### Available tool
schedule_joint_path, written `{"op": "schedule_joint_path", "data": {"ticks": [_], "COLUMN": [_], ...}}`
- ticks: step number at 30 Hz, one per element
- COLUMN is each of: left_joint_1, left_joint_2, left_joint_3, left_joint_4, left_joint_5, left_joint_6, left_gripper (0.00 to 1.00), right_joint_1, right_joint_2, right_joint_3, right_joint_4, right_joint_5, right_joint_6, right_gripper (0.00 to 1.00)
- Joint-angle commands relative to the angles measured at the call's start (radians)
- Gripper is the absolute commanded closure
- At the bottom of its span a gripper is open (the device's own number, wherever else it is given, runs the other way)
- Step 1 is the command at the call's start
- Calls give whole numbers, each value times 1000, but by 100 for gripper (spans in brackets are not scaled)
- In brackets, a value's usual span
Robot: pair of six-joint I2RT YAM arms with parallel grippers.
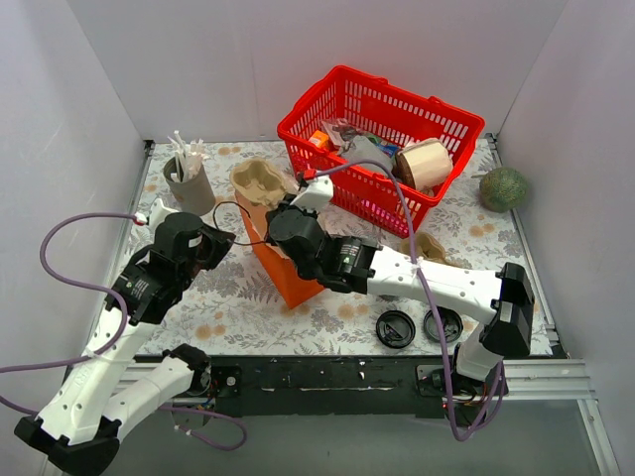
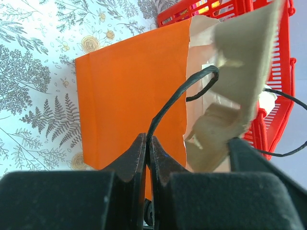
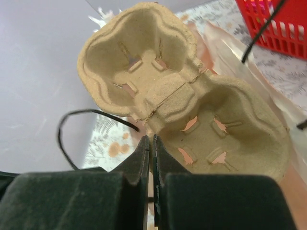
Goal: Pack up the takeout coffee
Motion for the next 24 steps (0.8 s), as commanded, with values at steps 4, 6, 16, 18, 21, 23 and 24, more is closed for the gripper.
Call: {"op": "schedule_joint_path", "data": {"ticks": [4, 6, 16, 18, 21, 23, 24], "left_joint_1": [-2, -2, -2, -2, -2, -2, -2], "left_joint_2": [-22, -34, -45, -45, -47, -44, -42], "left_joint_3": [-23, -24, -4, -4, -12, -13, -13], "left_joint_4": [10, 5, -24, -27, -10, -4, -3], "left_joint_5": [-25, -36, -79, -82, -62, -47, -42], "left_joint_6": [-19, -23, -19, -19, -13, -11, -13], "left_gripper": [100, 100, 100, 100, 100, 100, 100], "right_joint_1": [12, 17, 32, 37, 35, 37, 35], "right_joint_2": [-61, -62, -95, -96, -86, -72, -56], "right_joint_3": [-62, -64, -131, -130, -123, -110, -96], "right_joint_4": [-38, -66, -103, -138, -166, -202, -215], "right_joint_5": [17, 43, 68, 77, 77, 82, 93], "right_joint_6": [107, 120, 142, 166, 182, 199, 202], "right_gripper": [99, 99, 99, 99, 99, 99, 99]}}
